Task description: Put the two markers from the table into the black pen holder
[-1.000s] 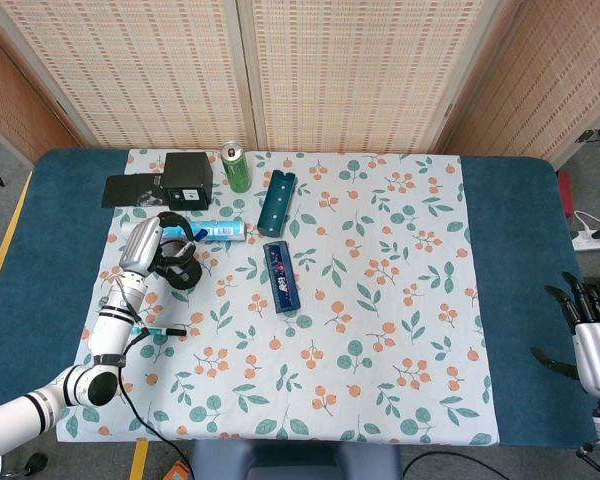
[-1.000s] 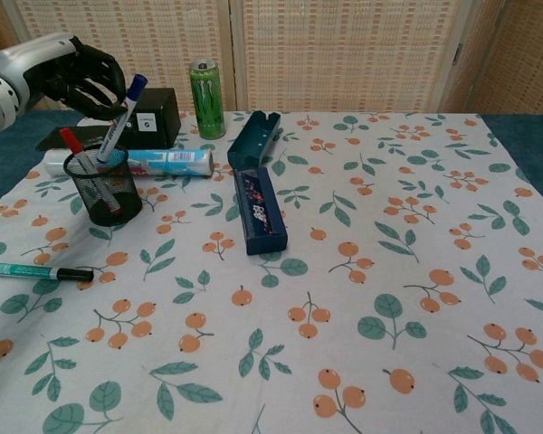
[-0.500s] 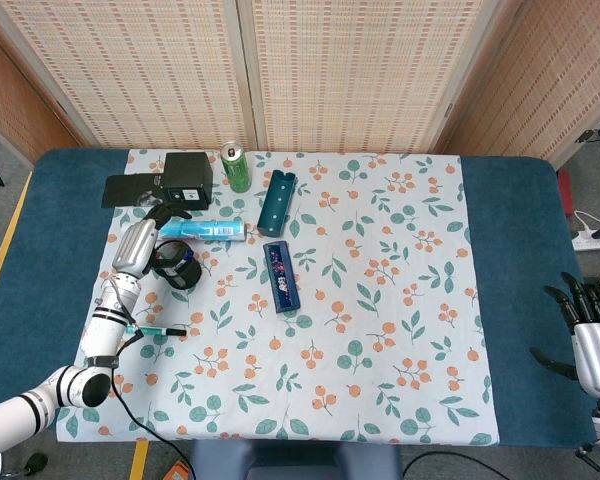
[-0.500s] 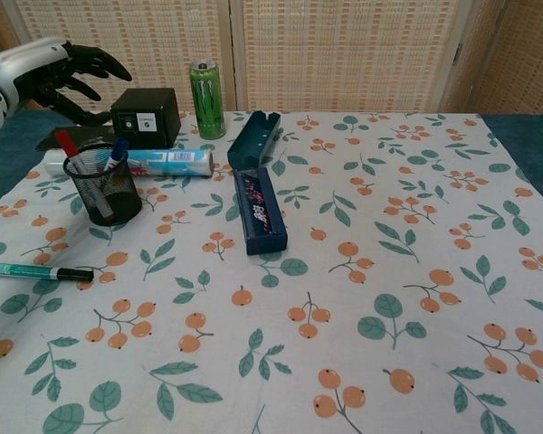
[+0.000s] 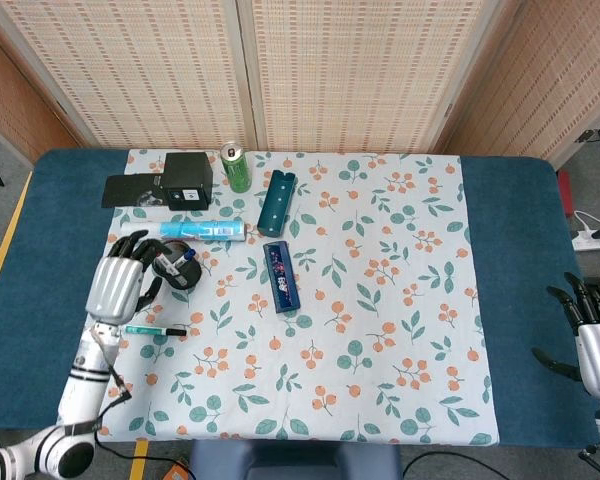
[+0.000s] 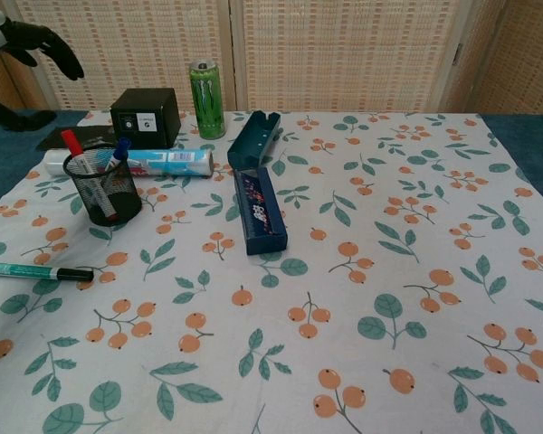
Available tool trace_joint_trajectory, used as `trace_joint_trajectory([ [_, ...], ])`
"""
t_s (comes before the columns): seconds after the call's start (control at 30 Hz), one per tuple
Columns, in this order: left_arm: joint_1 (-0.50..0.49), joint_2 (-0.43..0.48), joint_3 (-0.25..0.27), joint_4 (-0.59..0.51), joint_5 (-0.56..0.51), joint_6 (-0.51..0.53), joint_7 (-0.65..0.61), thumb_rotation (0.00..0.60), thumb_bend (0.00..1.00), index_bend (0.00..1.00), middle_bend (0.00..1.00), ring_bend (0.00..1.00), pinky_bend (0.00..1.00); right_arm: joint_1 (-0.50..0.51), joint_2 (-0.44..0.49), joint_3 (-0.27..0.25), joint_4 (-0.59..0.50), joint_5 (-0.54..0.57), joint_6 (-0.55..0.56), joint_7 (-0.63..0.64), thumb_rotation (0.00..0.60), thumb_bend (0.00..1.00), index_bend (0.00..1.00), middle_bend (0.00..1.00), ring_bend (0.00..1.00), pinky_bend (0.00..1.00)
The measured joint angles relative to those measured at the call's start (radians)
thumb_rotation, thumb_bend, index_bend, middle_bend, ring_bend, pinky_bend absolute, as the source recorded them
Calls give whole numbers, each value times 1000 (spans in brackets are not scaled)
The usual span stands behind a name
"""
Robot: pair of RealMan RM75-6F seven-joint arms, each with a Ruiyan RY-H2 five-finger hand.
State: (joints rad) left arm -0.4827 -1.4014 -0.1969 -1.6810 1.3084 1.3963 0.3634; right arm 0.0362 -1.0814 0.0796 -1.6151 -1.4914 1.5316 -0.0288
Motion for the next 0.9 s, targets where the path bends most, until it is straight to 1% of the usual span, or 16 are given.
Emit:
trace_joint_trajectory([
  [0.07, 67, -22, 67, -37, 16, 81, 84, 600, 323, 393, 331, 161, 219, 0, 1, -2, 0, -9, 2, 2, 600, 0, 204, 36, 100, 0],
  [0.13, 127, -64, 132, -36, 30, 136, 145, 600, 323, 392, 332, 162, 218, -1, 1, -4, -1, -15, 5, 3, 600, 0, 204, 36, 100, 0],
  [0.2, 157, -102, 167, -12, 37, 152, 169, 600, 323, 392, 333, 165, 217, -1, 1, -5, -3, -17, 7, 4, 600, 0, 204, 36, 100, 0],
  [0.27, 176, -142, 187, 31, 39, 151, 176, 600, 322, 392, 335, 168, 218, -1, 2, -5, -2, -18, 7, 6, 600, 0, 204, 36, 100, 0],
  [0.4, 195, -208, 199, 129, 31, 130, 174, 600, 322, 392, 345, 174, 217, -3, 3, -5, -2, -16, 9, 8, 600, 0, 204, 36, 100, 0],
  [0.53, 200, -272, 189, 216, 21, 96, 173, 600, 323, 394, 349, 175, 217, -2, 2, -5, -1, -15, 5, 7, 600, 0, 204, 36, 100, 0],
  [0.9, 191, -364, 161, 323, -13, 10, 180, 600, 322, 395, 351, 176, 216, 4, -2, -4, 1, -5, -10, -7, 600, 0, 202, 36, 100, 0],
])
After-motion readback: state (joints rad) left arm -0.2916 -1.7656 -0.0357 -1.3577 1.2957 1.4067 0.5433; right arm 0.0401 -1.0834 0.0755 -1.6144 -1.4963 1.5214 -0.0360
